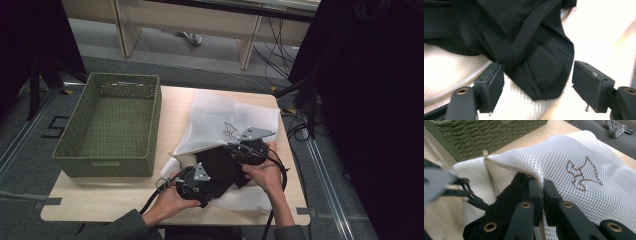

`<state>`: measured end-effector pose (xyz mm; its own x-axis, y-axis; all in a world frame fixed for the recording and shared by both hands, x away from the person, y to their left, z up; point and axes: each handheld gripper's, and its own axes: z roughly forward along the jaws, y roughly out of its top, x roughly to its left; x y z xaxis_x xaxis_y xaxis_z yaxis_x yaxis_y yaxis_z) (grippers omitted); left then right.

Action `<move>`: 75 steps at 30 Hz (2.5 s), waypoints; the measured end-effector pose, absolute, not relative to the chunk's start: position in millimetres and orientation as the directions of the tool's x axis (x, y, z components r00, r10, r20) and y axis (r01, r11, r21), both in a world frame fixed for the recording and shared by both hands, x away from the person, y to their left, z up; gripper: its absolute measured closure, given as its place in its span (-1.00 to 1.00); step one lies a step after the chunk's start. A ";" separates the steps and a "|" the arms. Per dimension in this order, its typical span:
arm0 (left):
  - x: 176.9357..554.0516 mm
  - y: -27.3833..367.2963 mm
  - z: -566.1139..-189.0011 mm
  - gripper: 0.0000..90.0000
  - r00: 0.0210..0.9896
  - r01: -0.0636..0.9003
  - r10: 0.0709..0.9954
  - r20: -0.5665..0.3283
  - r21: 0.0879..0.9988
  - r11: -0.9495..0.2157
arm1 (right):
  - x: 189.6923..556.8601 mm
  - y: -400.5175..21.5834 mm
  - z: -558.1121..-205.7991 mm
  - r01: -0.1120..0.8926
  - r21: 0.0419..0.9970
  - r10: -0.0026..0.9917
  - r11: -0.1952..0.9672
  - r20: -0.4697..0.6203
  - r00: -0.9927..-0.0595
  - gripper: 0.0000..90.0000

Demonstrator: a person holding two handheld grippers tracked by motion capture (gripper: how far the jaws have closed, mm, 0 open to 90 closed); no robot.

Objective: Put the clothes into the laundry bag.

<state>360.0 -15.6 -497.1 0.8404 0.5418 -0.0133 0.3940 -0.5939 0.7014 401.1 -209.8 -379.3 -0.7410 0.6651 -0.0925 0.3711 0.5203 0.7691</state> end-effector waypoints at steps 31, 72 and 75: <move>369.0 4.5 -481.8 -0.24 0.823 0.338 0.558 0.108 0.696 -0.634 | 399.9 -214.3 -377.1 0.379 0.774 0.678 0.507 -0.088 -0.729 0.94; 382.0 -27.6 -491.1 0.17 0.828 0.323 0.554 0.082 0.738 -0.592 | 395.0 -218.8 -369.9 0.375 0.782 0.669 0.497 -0.071 -0.740 0.94; 373.5 -16.7 -487.9 0.12 0.840 0.303 0.535 0.092 0.739 -0.602 | 392.5 -216.6 -371.4 0.396 0.779 0.682 0.486 -0.053 -0.730 0.94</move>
<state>373.5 -16.7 -487.9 0.8399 0.5349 0.0921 0.3025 -0.6023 0.7387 392.5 -216.6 -371.4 -0.7297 0.6817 -0.0535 0.3965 0.4856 0.7791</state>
